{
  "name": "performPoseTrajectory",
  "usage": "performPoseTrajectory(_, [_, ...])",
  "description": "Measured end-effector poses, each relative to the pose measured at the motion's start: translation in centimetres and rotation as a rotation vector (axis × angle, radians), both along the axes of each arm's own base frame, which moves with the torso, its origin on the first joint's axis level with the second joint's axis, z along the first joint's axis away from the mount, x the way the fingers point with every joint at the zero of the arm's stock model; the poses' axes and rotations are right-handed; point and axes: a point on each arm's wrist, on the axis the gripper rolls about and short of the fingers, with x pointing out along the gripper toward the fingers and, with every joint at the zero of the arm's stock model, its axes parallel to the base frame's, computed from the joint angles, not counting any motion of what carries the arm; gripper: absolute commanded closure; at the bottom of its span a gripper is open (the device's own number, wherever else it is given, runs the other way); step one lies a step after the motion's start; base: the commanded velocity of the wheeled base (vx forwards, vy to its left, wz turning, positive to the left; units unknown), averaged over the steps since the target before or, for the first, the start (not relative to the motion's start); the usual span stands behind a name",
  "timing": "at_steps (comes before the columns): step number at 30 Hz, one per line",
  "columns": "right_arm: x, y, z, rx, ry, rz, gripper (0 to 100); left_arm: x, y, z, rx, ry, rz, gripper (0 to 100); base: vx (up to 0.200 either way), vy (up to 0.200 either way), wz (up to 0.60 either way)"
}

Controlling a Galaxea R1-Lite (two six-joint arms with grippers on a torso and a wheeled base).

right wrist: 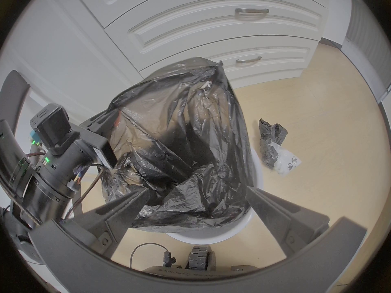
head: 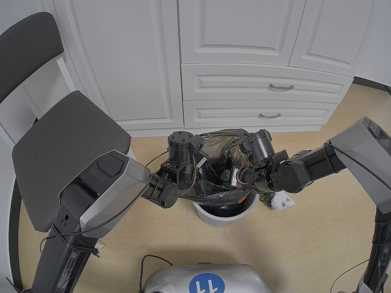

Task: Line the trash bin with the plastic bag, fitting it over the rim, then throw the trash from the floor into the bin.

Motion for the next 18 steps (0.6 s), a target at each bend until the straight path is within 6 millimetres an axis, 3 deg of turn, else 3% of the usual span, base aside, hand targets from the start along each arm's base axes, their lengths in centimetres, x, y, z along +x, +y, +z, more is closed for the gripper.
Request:
performPoseTrajectory(9, [-0.8, -2.4, 1.2, -0.006, 0.002, -0.028, 0, 0.2, 0.3, 0.0, -0.002, -0.001, 0.007, 100, 0.0, 0.0, 0.0])
performPoseTrajectory(18, [0.5, -3.4, -0.3, 0.042, 0.052, -0.014, 0, 0.2, 0.3, 0.0, -0.019, 0.001, 0.007, 100, 0.0, 0.0, 0.0])
